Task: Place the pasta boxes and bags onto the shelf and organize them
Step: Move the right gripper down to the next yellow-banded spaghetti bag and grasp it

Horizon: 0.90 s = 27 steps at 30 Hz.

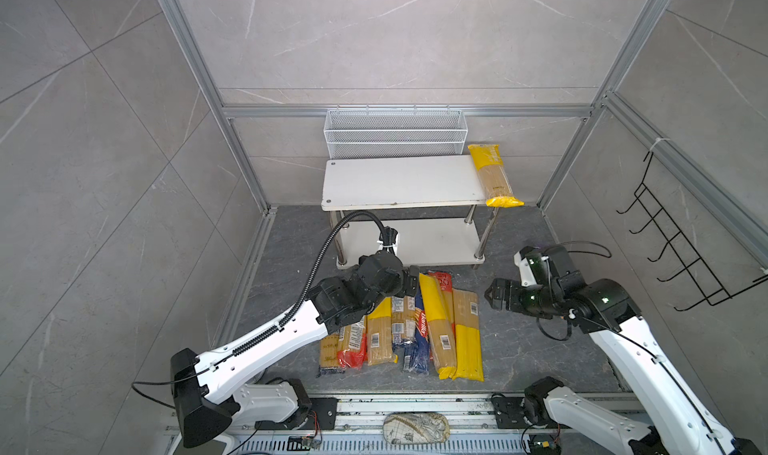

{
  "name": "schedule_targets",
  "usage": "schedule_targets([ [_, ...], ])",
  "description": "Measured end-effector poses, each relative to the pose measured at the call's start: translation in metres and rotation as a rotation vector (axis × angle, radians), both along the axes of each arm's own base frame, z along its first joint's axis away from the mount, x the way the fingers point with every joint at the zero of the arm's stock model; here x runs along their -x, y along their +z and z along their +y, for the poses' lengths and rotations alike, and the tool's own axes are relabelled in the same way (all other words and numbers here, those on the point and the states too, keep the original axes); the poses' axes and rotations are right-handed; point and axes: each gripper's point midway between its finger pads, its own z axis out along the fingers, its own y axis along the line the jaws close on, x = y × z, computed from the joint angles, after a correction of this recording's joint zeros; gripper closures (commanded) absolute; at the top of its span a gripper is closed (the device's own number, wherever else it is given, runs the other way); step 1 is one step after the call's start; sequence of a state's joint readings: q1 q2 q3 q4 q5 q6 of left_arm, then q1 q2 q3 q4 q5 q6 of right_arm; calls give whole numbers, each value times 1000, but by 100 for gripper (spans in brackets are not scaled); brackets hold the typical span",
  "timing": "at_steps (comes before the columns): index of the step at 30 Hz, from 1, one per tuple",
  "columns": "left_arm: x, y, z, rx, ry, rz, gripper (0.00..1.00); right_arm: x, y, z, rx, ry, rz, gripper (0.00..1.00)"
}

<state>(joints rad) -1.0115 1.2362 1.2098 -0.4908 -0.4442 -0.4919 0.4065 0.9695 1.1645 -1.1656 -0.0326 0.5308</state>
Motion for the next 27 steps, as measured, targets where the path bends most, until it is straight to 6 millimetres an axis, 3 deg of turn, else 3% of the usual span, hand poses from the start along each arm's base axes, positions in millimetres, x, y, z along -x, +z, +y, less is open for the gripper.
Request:
schedule_targets([
  [7,22,-25,-18,-5,-40,62,1,18,-79,5,-6,-7,164,0],
  [11,27,-43,-16,-26,-29,99,0,24,-112,10,-13,0,234,0],
  [17,31,-60,-5,-59,-1,132,0,22,-140,21,-17,22,287,0],
  [27,31,-52,10,-46,45,112,0,28,-176,44,-20,92,352,0],
])
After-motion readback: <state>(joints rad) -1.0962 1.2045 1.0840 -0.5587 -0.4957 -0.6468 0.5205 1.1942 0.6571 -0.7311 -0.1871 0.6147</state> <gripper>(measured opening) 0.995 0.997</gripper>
